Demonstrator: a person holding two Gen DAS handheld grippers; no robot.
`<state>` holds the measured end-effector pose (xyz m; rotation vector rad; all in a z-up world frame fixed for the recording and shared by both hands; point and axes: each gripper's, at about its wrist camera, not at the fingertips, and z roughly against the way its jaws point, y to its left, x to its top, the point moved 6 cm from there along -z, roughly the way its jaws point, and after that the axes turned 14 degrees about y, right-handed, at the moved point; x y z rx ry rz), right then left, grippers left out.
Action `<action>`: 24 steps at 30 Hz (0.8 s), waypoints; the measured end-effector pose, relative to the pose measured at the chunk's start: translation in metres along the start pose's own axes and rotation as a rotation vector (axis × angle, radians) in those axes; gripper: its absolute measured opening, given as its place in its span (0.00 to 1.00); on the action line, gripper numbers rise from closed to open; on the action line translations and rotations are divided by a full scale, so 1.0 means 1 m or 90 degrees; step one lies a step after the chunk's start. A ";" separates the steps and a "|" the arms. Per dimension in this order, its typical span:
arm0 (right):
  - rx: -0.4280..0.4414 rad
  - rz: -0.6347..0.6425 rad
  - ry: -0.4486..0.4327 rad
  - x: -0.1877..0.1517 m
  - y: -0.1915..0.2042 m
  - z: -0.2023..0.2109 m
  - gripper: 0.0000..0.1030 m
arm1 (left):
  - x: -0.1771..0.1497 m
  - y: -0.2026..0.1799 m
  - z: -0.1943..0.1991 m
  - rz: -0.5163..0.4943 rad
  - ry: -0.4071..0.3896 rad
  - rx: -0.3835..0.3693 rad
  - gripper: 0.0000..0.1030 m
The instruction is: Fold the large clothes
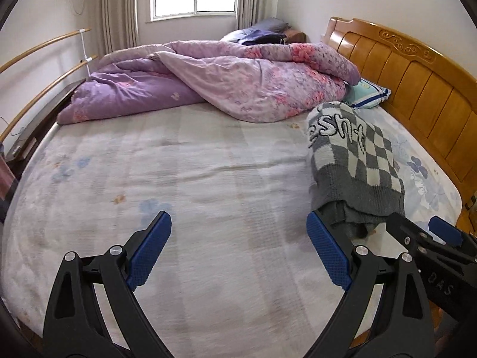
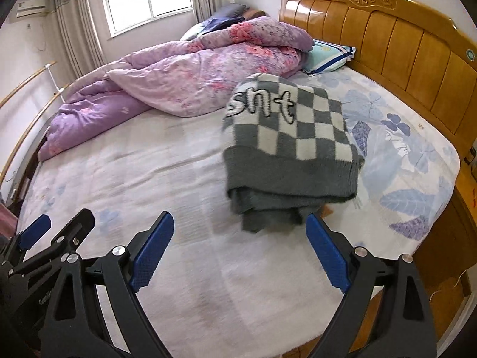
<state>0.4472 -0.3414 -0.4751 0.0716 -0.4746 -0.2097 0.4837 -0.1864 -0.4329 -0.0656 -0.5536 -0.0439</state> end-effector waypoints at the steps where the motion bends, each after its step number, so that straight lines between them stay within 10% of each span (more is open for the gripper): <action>1: 0.001 0.001 -0.002 -0.005 0.007 0.005 0.84 | -0.004 0.007 0.007 0.000 -0.004 0.002 0.90; 24: 0.029 0.064 -0.071 -0.075 0.117 0.099 0.85 | -0.058 0.117 0.126 0.040 -0.072 0.023 0.90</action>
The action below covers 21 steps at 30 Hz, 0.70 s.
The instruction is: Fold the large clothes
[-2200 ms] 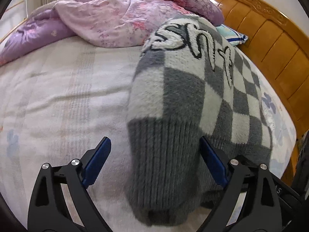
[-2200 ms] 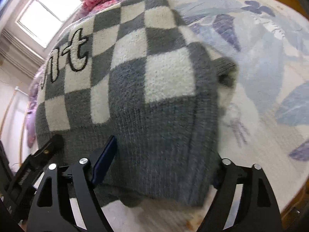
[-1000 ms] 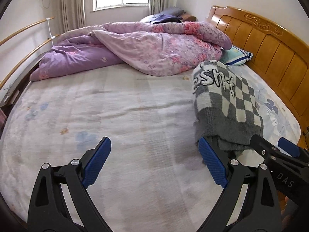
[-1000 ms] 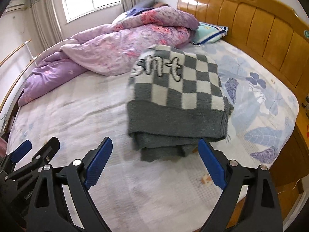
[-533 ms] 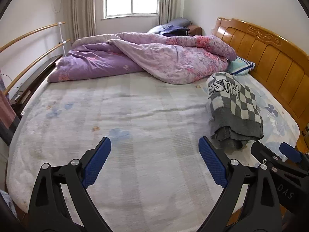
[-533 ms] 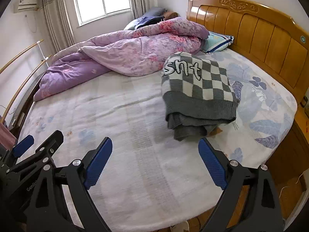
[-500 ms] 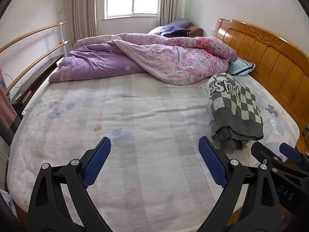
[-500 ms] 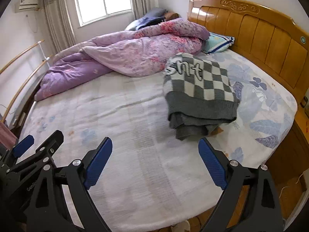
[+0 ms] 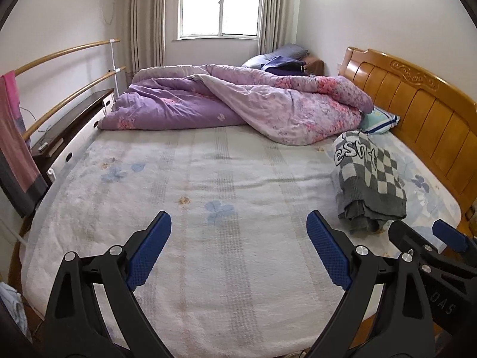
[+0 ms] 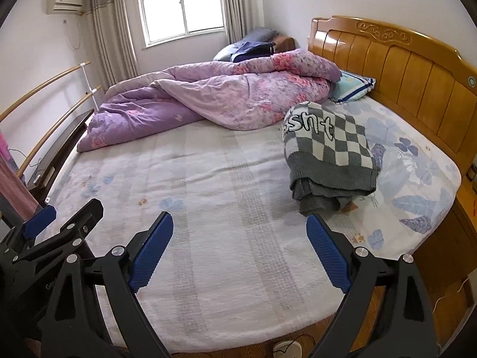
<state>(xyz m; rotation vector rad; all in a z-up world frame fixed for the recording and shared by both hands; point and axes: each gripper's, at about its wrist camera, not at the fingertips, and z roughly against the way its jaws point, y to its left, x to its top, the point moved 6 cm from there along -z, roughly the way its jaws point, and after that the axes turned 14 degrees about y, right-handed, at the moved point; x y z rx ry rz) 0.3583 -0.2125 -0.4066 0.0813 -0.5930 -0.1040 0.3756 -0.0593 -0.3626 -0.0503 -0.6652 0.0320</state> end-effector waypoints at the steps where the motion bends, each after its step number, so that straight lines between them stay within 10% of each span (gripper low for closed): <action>1: 0.000 0.004 -0.003 0.000 0.003 0.002 0.85 | 0.000 0.003 0.003 0.002 -0.005 0.003 0.90; 21: -0.003 0.034 -0.027 0.001 0.014 0.016 0.92 | 0.003 0.015 0.023 0.004 -0.047 0.019 0.90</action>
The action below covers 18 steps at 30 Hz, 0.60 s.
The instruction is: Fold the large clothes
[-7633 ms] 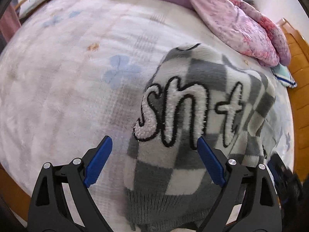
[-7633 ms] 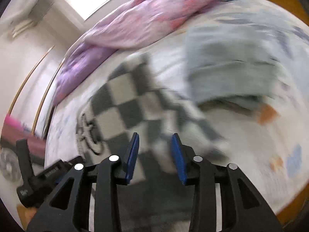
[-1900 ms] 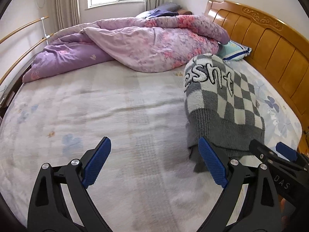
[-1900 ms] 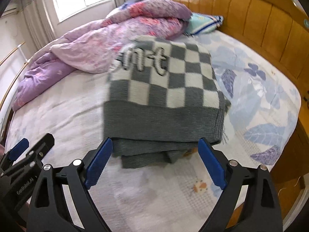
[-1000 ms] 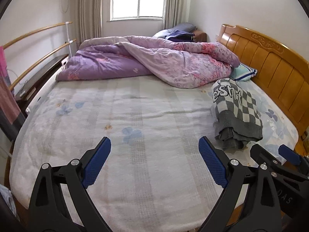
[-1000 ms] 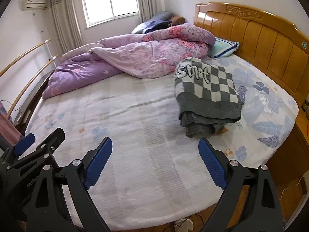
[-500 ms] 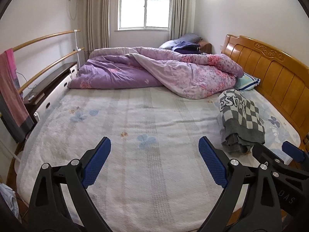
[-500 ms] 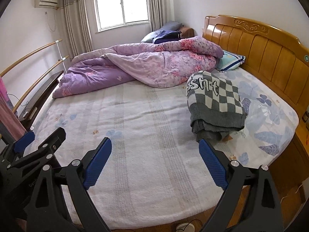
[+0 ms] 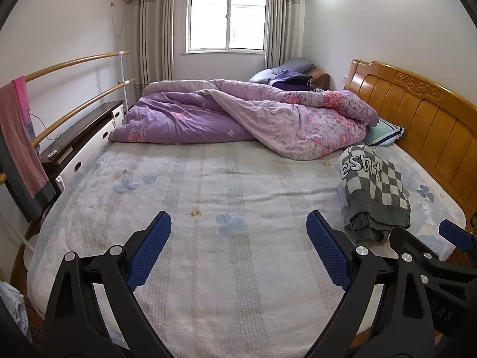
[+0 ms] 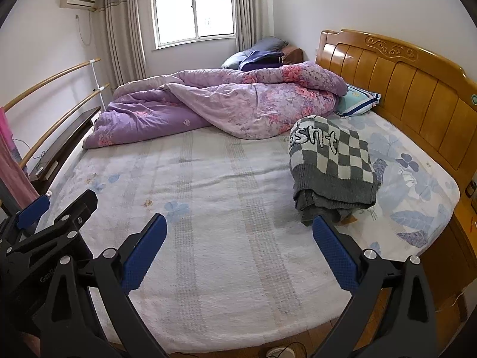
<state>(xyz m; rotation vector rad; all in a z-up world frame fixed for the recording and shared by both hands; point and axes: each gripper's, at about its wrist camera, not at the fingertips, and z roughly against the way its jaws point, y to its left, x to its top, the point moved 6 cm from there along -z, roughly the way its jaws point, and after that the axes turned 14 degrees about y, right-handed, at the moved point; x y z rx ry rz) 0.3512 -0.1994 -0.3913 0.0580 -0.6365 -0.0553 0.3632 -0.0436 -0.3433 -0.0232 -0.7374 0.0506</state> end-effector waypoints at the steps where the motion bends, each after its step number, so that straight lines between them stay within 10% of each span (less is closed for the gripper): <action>1: 0.000 -0.001 -0.003 0.000 -0.001 0.001 0.92 | 0.000 0.000 0.001 -0.001 -0.003 -0.001 0.90; 18: -0.005 -0.005 -0.006 0.002 -0.006 0.003 0.93 | 0.006 -0.005 -0.001 -0.016 -0.011 -0.001 0.90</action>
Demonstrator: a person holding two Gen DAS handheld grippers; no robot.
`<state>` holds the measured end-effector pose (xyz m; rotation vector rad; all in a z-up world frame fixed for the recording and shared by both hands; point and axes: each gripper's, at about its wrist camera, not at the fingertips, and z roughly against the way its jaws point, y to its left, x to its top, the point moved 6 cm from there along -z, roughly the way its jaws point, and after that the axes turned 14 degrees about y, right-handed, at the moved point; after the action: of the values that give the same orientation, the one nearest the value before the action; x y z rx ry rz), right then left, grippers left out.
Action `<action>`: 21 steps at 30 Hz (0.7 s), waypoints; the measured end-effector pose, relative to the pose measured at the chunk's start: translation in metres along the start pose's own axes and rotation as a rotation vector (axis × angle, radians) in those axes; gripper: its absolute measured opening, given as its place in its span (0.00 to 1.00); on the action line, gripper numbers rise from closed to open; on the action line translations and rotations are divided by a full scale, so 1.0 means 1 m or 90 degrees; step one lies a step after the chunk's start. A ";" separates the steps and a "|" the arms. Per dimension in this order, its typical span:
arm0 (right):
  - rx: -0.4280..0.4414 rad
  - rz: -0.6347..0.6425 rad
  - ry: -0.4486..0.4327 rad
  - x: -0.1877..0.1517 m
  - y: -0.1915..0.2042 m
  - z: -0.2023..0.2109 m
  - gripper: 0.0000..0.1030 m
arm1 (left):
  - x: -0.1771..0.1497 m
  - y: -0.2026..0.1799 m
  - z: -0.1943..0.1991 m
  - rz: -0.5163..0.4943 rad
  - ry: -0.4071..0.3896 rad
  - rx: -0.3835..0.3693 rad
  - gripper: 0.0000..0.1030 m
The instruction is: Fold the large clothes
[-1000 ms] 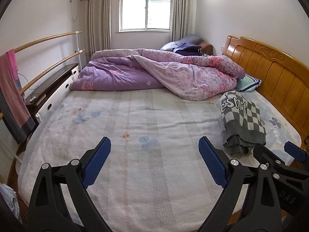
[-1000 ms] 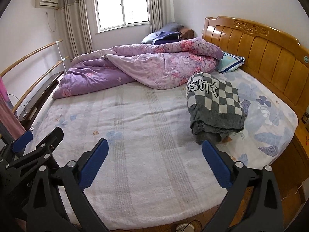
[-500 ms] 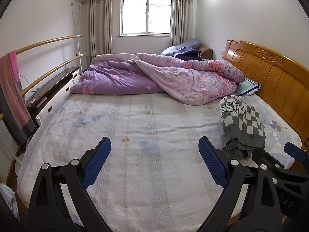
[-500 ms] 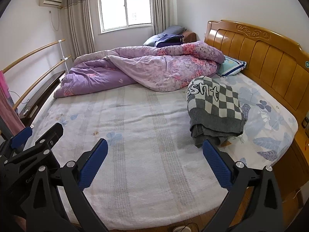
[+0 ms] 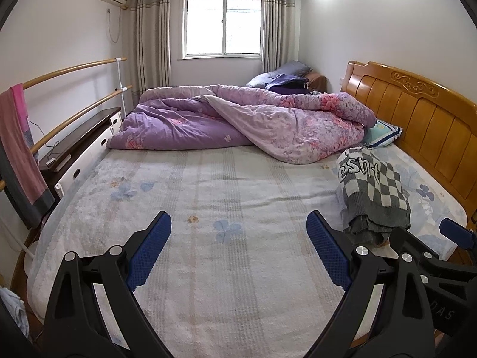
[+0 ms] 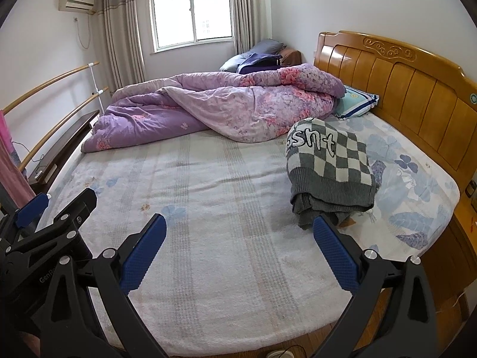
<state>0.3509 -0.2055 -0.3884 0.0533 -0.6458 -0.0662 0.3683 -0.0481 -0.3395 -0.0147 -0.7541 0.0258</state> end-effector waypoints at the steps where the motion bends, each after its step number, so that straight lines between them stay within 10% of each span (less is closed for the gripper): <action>1: 0.001 -0.001 0.002 0.000 0.000 -0.001 0.93 | 0.001 0.000 0.000 -0.002 0.000 0.000 0.90; 21: 0.001 -0.010 0.001 0.006 -0.006 -0.004 0.93 | 0.007 -0.002 -0.003 -0.008 -0.002 -0.005 0.90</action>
<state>0.3573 -0.2114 -0.3883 0.0597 -0.6440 -0.0804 0.3755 -0.0496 -0.3375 -0.0169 -0.7579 0.0117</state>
